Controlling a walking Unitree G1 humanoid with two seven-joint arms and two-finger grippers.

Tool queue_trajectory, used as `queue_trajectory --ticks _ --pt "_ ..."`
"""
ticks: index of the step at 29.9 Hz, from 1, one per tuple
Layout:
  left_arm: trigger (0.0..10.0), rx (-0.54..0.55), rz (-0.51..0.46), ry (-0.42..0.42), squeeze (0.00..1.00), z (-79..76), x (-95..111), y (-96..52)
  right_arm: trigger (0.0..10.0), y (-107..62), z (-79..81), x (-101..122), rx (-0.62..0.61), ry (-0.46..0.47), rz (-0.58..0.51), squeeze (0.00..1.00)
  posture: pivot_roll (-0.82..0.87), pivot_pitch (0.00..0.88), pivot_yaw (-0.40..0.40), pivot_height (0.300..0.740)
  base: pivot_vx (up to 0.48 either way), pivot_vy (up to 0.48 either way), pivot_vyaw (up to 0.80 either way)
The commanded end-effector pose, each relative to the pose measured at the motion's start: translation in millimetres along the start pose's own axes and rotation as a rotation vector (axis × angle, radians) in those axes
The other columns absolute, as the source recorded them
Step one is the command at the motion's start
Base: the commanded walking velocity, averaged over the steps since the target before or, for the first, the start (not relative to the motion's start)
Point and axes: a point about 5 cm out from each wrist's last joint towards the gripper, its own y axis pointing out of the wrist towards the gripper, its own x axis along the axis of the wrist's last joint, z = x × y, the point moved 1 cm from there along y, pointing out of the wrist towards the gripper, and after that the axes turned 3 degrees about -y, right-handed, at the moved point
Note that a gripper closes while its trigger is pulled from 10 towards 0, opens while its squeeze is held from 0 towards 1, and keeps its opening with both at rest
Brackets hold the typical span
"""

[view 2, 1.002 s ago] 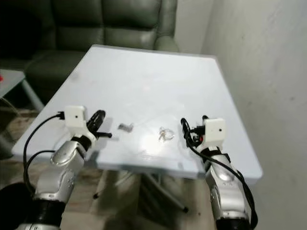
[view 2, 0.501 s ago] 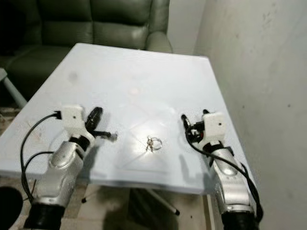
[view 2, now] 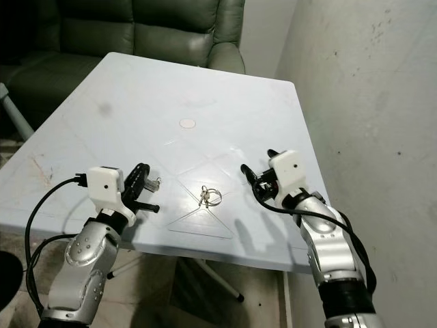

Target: Hang keys on a hook

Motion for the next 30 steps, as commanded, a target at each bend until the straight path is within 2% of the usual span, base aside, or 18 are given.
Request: queue_trajectory --ticks 1,3,6,12,15,16,19,30 --pt "10.0 -0.007 -0.002 0.011 0.00 -5.2 1 -3.5 10.0 2.3 0.6 0 0.030 -0.009 0.004 0.00 0.04 0.150 -0.129 0.740 0.000 0.000 0.00" --pt "10.0 -0.023 0.013 0.000 0.00 -14.0 -2 -10.9 10.0 8.6 6.0 1 0.070 0.007 0.015 0.00 0.04 0.176 -0.141 0.740 0.000 0.000 0.00" --pt "10.0 -0.030 0.013 -0.001 0.00 -18.0 -2 -13.7 10.0 10.6 7.7 1 0.082 0.025 0.017 0.00 0.05 0.188 -0.145 0.740 0.000 0.000 0.00" --pt "10.0 -0.095 0.028 -0.024 0.00 -38.8 -1 -24.9 10.0 20.9 23.2 1 0.155 0.071 0.014 0.00 0.06 0.241 -0.147 0.740 0.000 0.000 0.00" --pt "10.0 -0.102 0.031 -0.022 0.00 -40.8 0 -26.3 10.0 21.5 27.3 1 0.176 0.066 0.007 0.00 0.06 0.247 -0.147 0.740 0.000 0.000 0.00" --pt "10.0 -0.106 0.036 -0.020 0.00 -41.7 1 -27.7 10.0 21.8 34.7 -1 0.213 0.104 0.010 0.00 0.06 0.260 -0.139 0.740 0.000 0.000 0.00" --pt "10.0 -0.106 0.040 -0.016 0.00 -41.3 2 -28.2 10.0 19.7 41.4 0 0.256 0.123 -0.010 0.00 0.07 0.264 -0.137 0.740 0.000 0.000 0.00" --pt "10.0 -0.118 0.049 -0.017 0.00 -42.5 4 -26.3 10.0 10.9 52.7 7 0.335 0.196 -0.062 0.00 0.06 0.269 -0.130 0.740 0.000 0.000 0.00"
